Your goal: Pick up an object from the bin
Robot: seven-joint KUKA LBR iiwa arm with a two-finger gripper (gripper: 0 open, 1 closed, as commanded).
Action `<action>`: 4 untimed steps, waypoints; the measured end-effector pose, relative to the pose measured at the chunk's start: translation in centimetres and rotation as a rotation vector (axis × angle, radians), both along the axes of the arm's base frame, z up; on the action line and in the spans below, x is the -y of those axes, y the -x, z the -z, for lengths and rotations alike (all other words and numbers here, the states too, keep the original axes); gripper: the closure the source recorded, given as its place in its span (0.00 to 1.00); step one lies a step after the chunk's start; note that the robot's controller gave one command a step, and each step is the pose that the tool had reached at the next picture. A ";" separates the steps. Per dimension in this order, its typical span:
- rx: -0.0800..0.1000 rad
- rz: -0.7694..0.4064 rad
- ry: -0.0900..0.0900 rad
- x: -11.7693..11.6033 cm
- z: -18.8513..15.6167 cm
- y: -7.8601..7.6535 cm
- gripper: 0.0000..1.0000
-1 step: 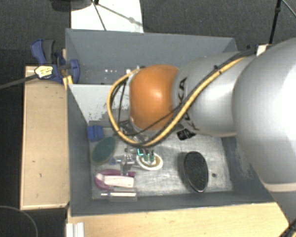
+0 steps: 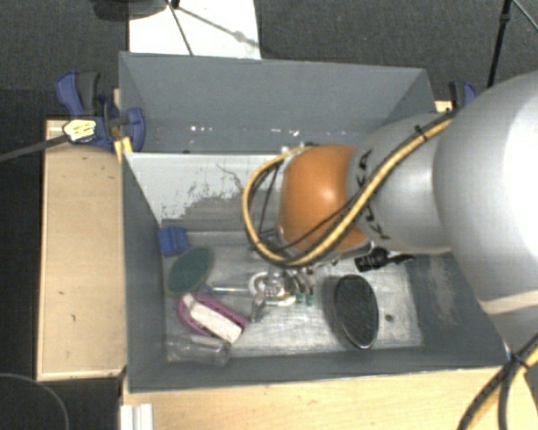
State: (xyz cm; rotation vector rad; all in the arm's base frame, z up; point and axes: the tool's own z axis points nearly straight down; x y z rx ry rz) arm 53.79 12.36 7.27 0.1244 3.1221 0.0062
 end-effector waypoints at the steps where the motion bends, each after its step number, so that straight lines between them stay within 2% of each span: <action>1: -0.011 0.041 0.003 3.6 -2.9 0.2 0.00; 2: -0.018 0.071 0.001 1.4 -3.1 1.4 0.00; 3: -0.009 0.125 -0.002 3.3 0.0 2.1 0.00; 4: -0.011 0.127 -0.001 3.2 -0.1 1.9 0.00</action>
Offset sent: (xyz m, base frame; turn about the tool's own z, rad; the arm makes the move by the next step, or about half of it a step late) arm -0.0040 -0.0337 0.0273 0.0348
